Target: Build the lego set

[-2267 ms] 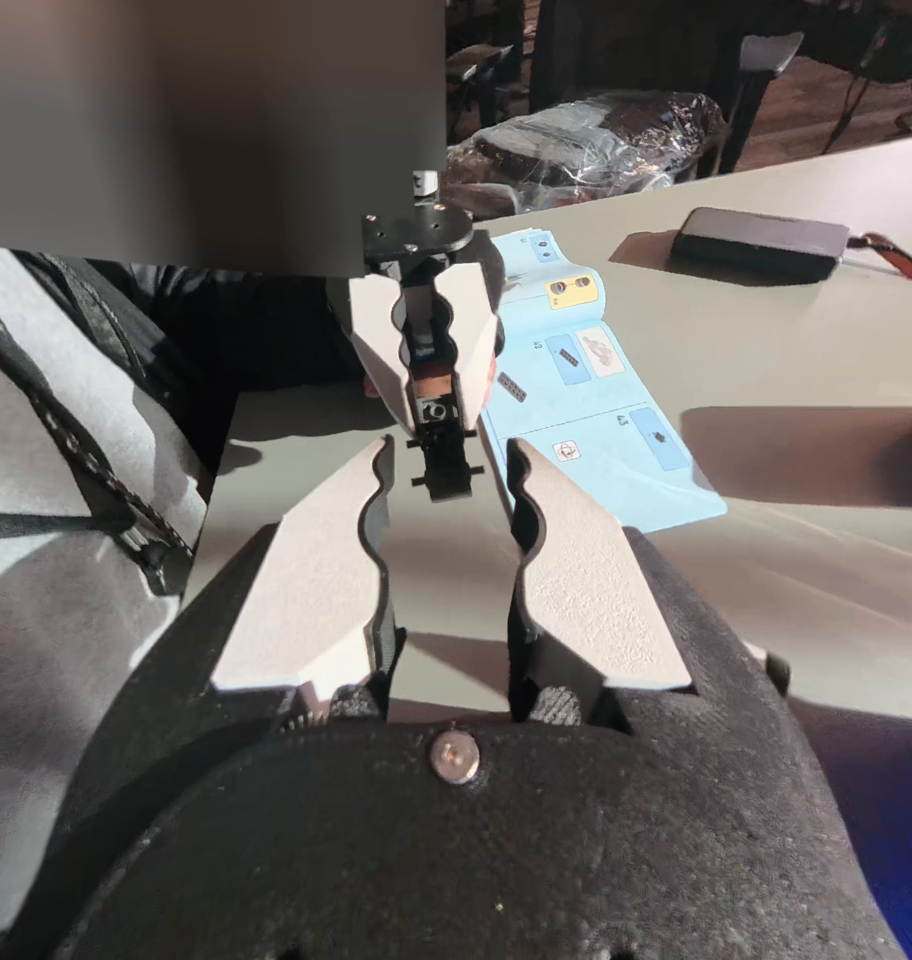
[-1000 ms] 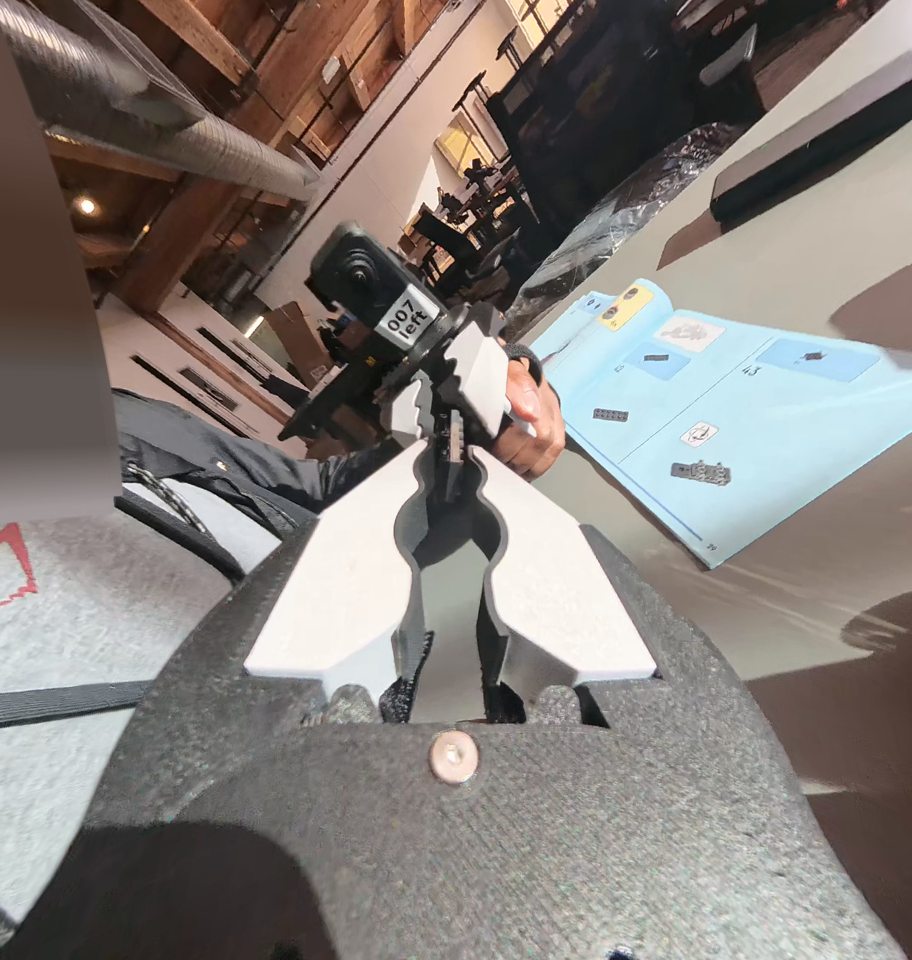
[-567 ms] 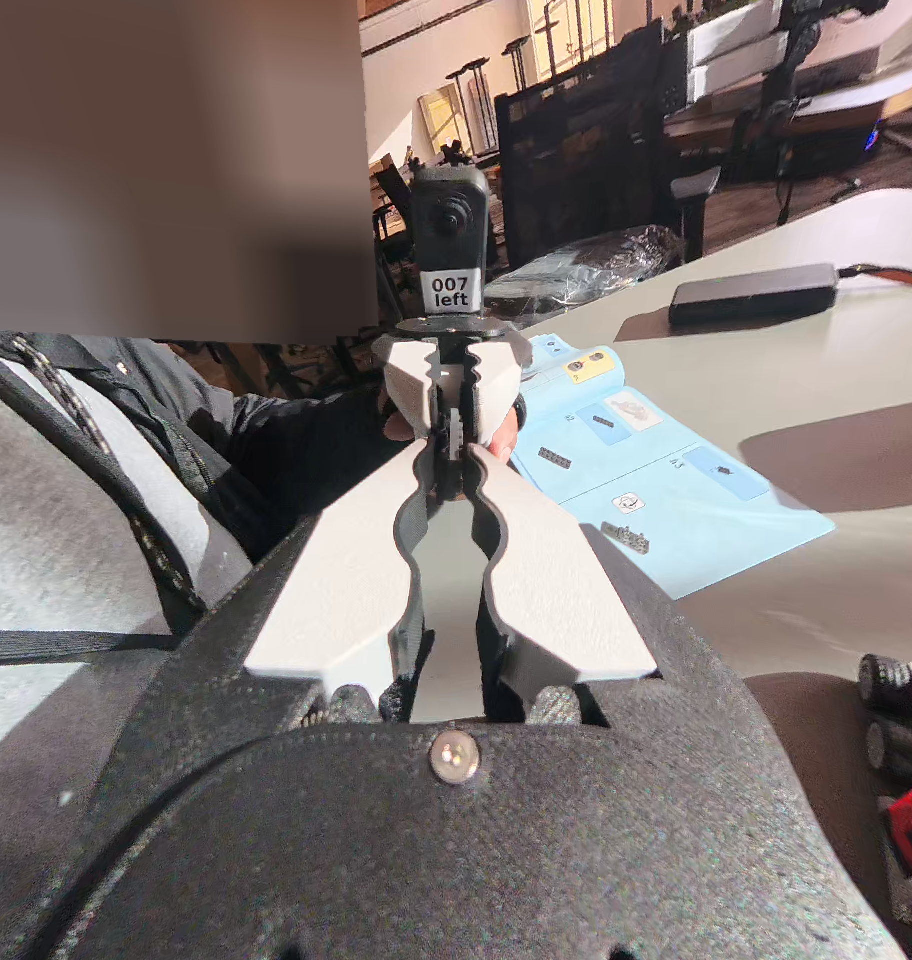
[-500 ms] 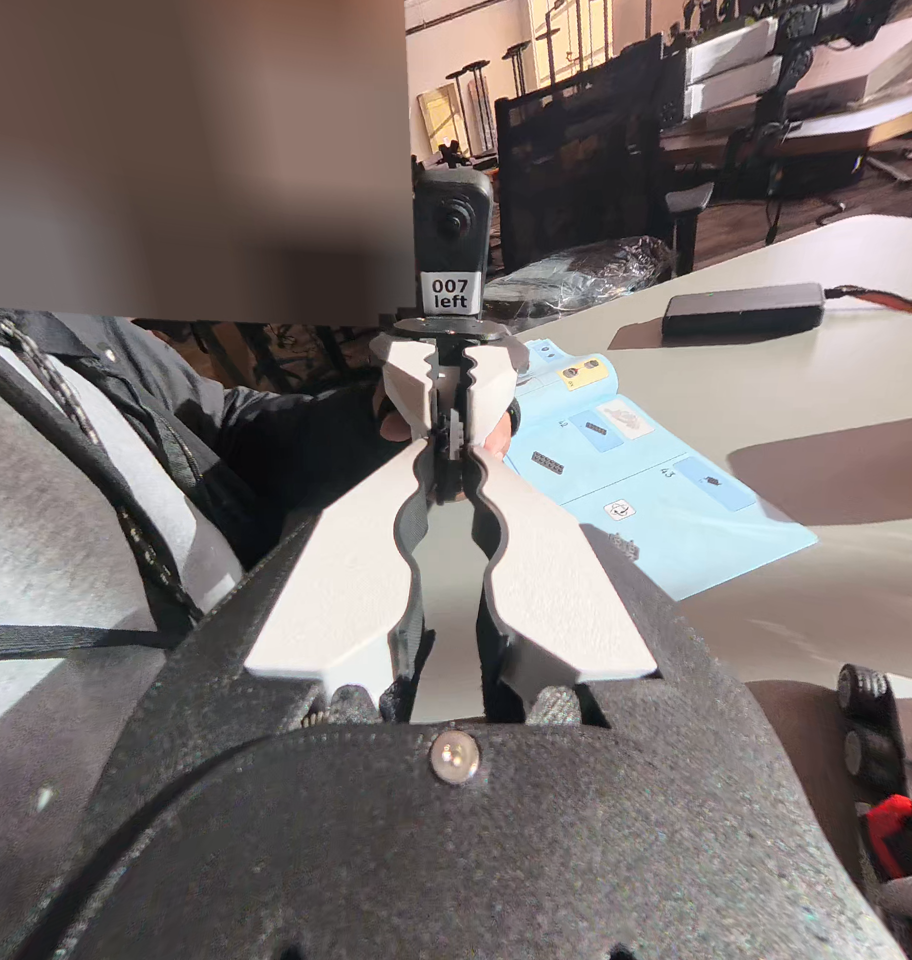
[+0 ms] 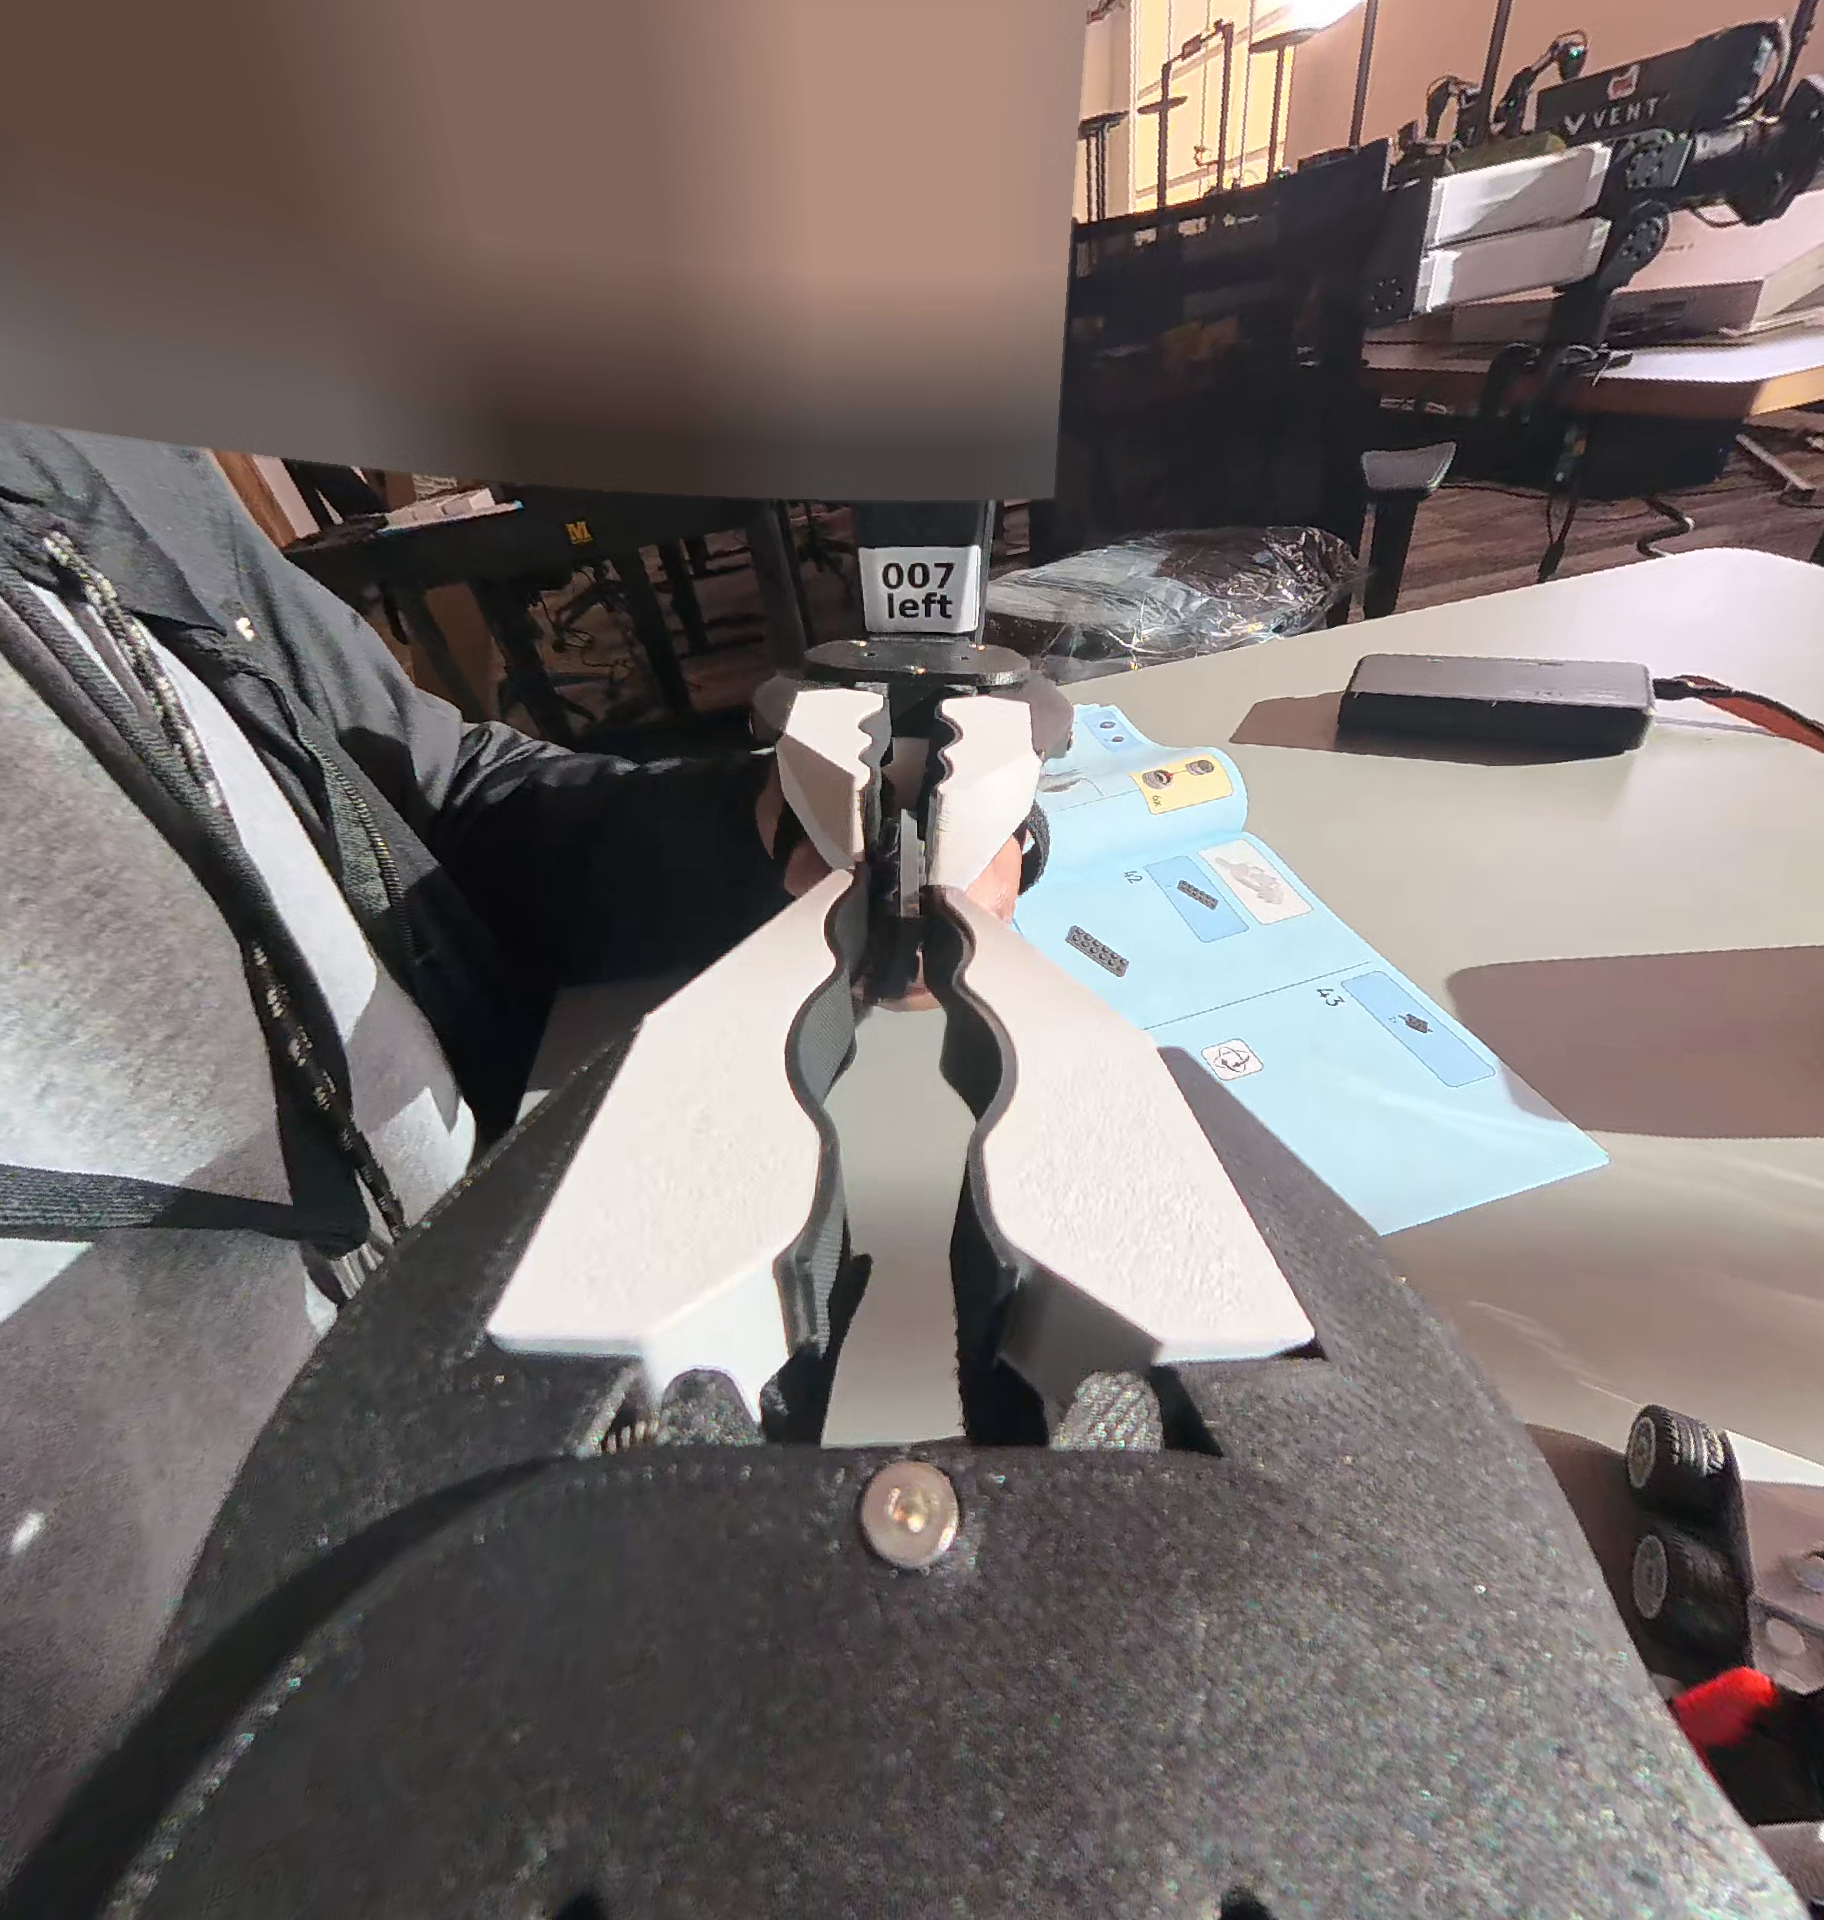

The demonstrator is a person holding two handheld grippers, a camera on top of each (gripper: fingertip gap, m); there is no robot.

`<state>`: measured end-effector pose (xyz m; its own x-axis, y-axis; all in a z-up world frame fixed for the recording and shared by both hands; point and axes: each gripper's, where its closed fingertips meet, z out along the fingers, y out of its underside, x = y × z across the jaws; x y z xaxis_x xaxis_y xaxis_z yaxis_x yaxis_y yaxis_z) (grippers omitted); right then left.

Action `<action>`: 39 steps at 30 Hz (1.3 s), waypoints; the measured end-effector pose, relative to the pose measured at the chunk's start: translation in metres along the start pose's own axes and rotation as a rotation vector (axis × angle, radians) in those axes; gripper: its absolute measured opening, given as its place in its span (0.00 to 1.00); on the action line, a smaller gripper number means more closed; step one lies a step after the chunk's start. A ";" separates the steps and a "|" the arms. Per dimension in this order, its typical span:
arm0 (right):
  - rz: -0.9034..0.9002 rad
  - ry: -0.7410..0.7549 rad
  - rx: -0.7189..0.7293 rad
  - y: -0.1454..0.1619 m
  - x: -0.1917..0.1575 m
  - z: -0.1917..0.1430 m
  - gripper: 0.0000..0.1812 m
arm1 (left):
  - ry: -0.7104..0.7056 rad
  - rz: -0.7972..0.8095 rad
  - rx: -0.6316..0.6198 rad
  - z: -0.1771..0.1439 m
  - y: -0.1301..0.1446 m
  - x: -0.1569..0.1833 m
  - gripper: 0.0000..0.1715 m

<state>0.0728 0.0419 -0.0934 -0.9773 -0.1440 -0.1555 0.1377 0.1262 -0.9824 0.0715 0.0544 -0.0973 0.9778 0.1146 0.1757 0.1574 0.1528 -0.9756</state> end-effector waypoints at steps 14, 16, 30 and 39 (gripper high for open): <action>0.022 -0.021 0.008 -0.004 0.003 -0.003 0.07 | -0.059 0.156 -0.050 0.000 0.003 -0.002 0.06; 0.016 -0.033 0.005 -0.004 0.002 -0.004 0.06 | -0.062 0.172 -0.051 0.000 0.003 -0.001 0.06; -0.060 0.002 0.014 -0.003 0.002 -0.004 0.06 | -0.073 0.195 -0.053 0.000 0.004 -0.001 0.06; 0.030 0.040 0.061 -0.004 0.014 -0.003 0.06 | -0.075 0.057 -0.024 -0.001 0.002 -0.010 0.08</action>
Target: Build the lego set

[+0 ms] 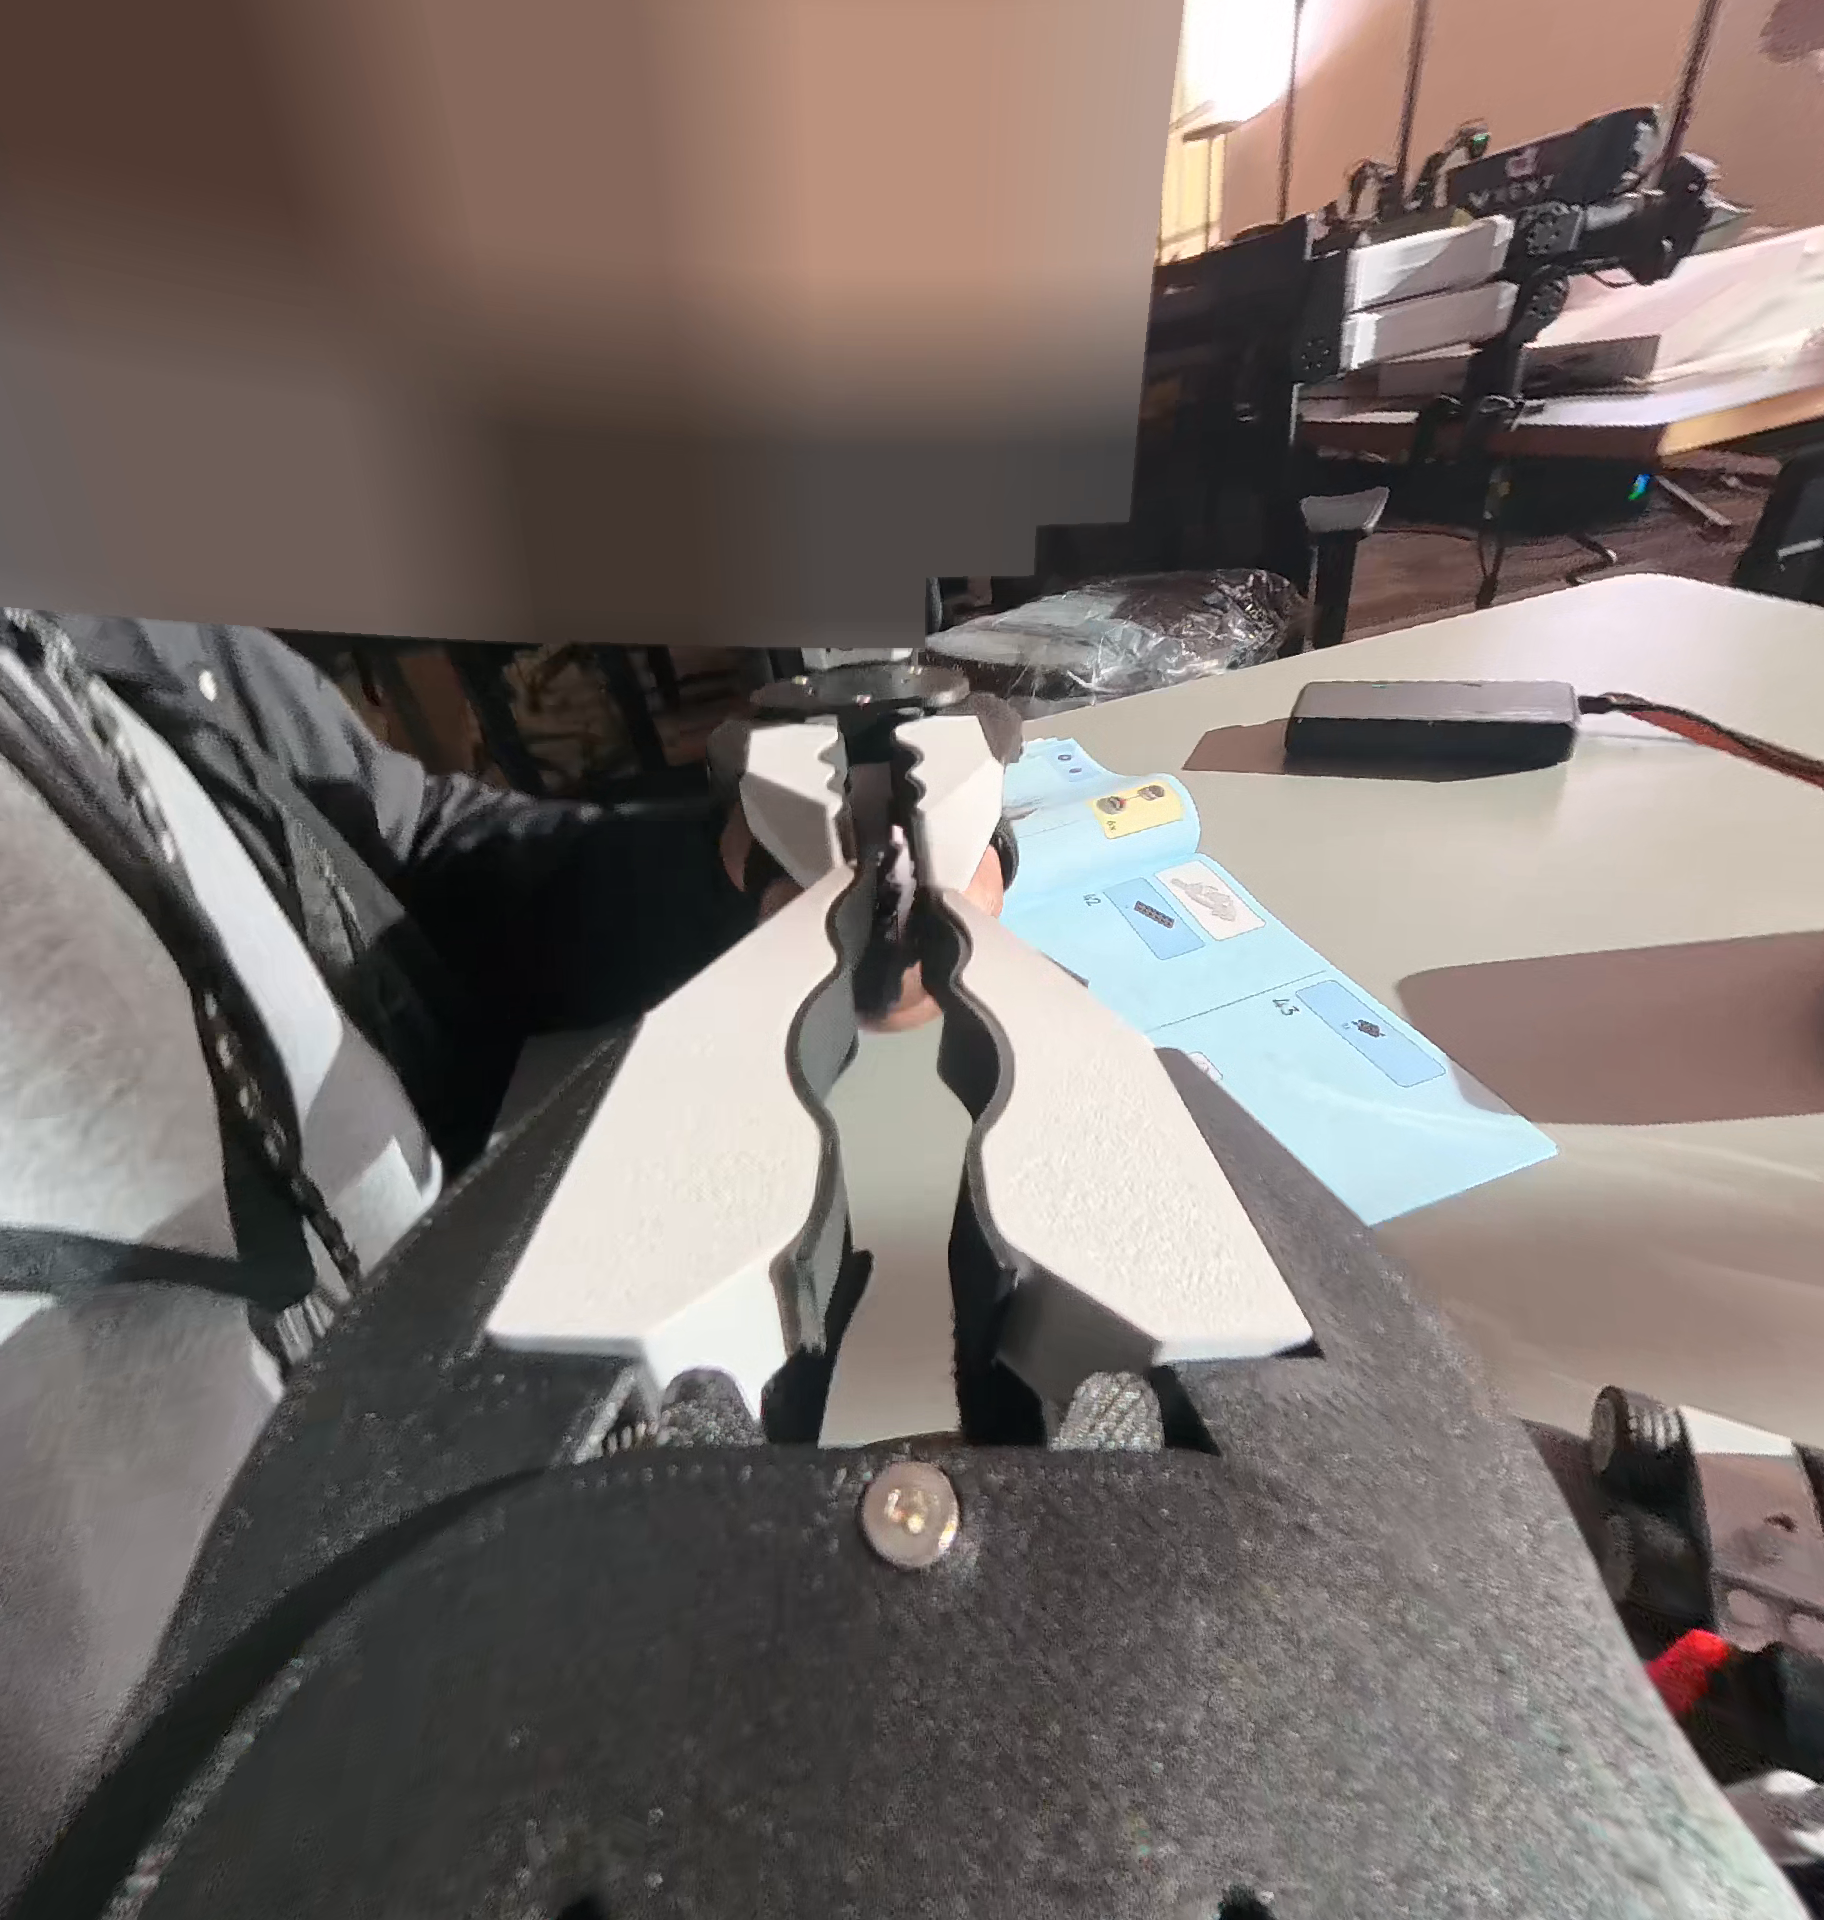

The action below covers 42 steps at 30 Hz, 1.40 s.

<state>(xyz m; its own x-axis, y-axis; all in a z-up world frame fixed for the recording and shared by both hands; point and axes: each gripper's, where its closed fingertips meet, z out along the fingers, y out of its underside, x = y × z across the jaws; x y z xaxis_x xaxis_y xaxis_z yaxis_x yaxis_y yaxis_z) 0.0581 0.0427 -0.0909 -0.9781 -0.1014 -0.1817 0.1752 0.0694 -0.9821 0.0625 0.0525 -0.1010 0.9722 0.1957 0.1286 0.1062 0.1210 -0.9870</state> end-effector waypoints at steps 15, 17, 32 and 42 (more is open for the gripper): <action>0.244 0.102 0.293 -0.010 0.024 0.003 0.06 | -0.003 -0.373 0.136 -0.004 -0.008 -0.023 0.11; 0.208 0.105 0.288 -0.011 0.023 0.004 0.06 | 0.014 -0.364 0.143 -0.004 -0.010 -0.019 0.06; 0.281 0.069 0.274 -0.010 0.027 0.005 0.06 | -0.007 -0.376 0.161 -0.004 -0.008 -0.025 0.05; 0.773 -0.021 0.243 0.001 0.038 0.009 0.06 | -0.161 -0.082 0.048 -0.018 -0.011 -0.033 0.30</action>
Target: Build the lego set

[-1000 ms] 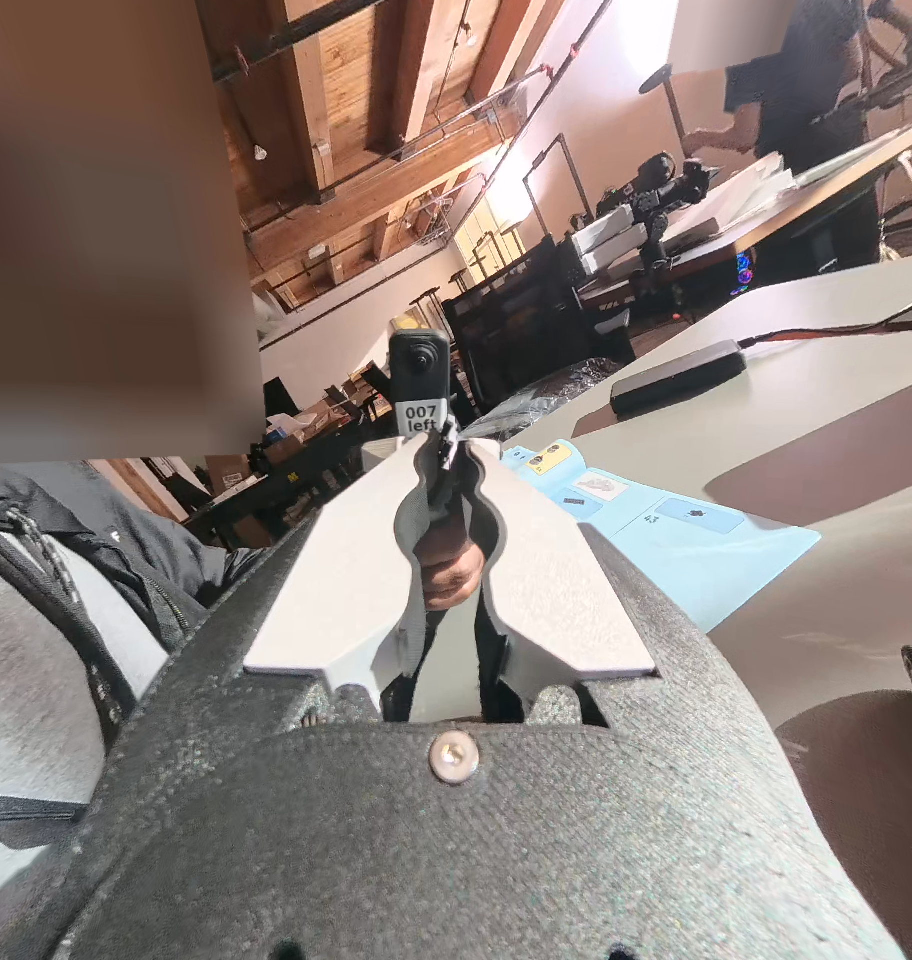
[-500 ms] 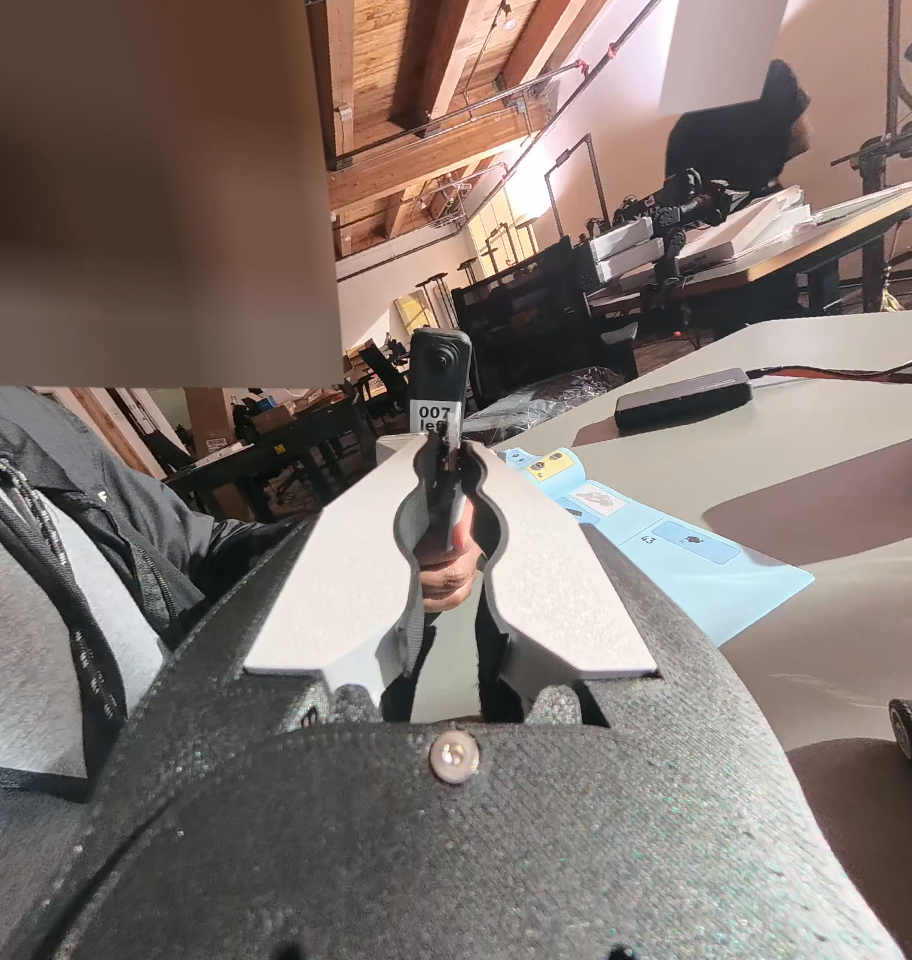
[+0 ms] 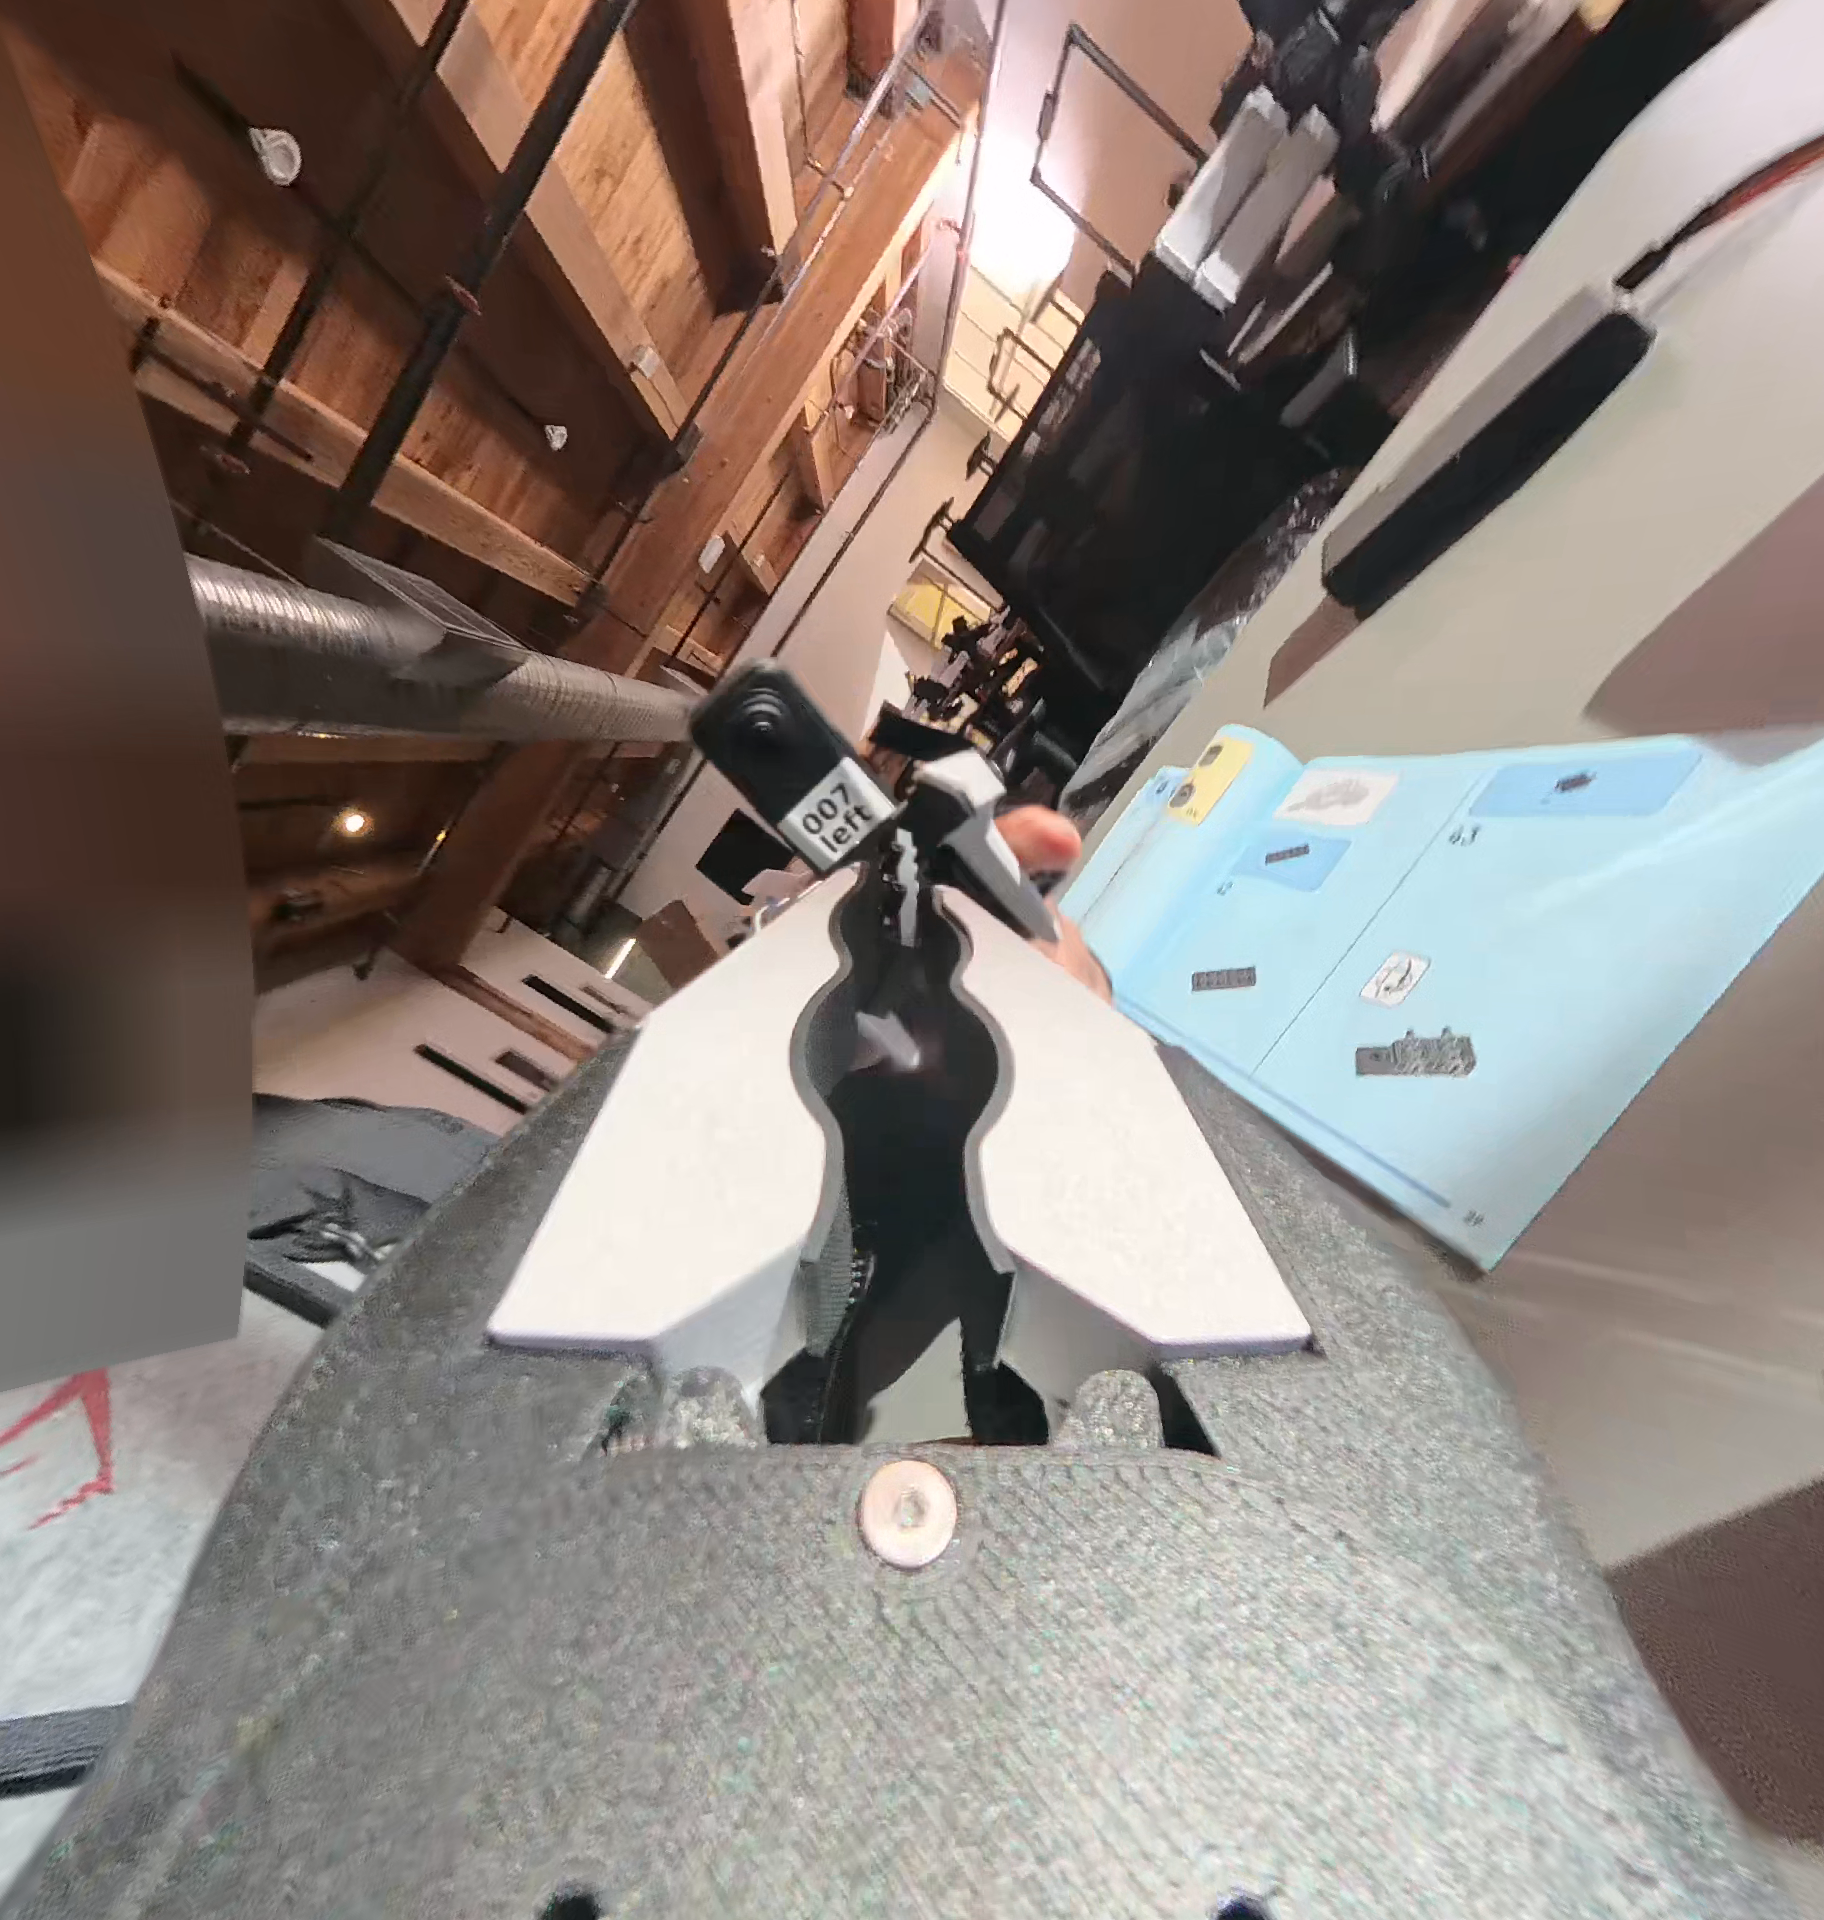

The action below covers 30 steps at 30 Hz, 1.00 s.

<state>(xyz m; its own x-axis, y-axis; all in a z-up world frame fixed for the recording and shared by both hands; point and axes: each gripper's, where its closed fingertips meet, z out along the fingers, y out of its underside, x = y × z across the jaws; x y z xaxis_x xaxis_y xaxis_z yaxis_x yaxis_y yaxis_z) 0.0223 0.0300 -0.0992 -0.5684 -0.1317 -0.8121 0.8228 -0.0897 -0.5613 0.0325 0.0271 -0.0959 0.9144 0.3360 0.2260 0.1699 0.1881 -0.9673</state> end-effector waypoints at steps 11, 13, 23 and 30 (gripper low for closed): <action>0.217 -0.017 -0.114 0.025 -0.011 -0.008 0.05 | -0.091 0.815 -0.095 0.002 0.015 0.021 0.26; 0.234 -0.024 -0.125 0.028 -0.014 -0.010 0.05 | -0.088 0.889 -0.098 0.002 0.016 0.025 0.23; 0.312 -0.055 -0.179 0.041 -0.023 -0.011 0.05 | -0.047 1.018 -0.115 0.008 0.023 0.043 0.08; 0.260 -0.082 -0.112 0.029 -0.021 -0.009 0.16 | -0.036 0.769 -0.099 0.007 0.020 0.036 0.05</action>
